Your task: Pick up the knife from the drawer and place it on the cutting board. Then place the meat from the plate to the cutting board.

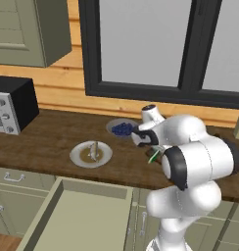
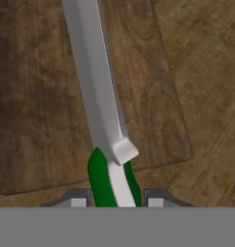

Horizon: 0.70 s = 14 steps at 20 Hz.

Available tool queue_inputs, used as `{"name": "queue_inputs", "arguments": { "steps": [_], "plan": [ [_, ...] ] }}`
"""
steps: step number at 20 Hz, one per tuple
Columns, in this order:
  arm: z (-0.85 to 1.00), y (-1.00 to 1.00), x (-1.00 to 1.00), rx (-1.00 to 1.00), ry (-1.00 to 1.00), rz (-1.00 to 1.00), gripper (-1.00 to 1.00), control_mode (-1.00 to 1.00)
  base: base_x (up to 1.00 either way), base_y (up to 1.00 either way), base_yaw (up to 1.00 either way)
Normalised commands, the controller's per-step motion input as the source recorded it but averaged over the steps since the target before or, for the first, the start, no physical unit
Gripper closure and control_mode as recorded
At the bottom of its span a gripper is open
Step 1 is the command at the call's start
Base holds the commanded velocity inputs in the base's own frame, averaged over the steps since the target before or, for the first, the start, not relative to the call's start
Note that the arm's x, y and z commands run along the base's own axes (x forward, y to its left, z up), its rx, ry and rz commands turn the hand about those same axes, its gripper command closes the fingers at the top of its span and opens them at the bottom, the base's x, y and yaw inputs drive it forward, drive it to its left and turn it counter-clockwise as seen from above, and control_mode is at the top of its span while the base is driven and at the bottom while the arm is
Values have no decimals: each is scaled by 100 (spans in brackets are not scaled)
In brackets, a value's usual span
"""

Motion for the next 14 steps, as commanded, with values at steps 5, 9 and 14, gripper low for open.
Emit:
{"name": "queue_inputs", "arguments": {
  "steps": [5, 9, 14],
  "plan": [
    [-26, -39, 50, 0, 5, 0, 100, -100, 0, 0, 0],
    [-17, -51, 42, 0, 3, 0, 100, -100, 0, 0, 0],
    [-33, -17, 16, 0, -3, 0, -100, -100, 0, 0, 0]
  ]
}}
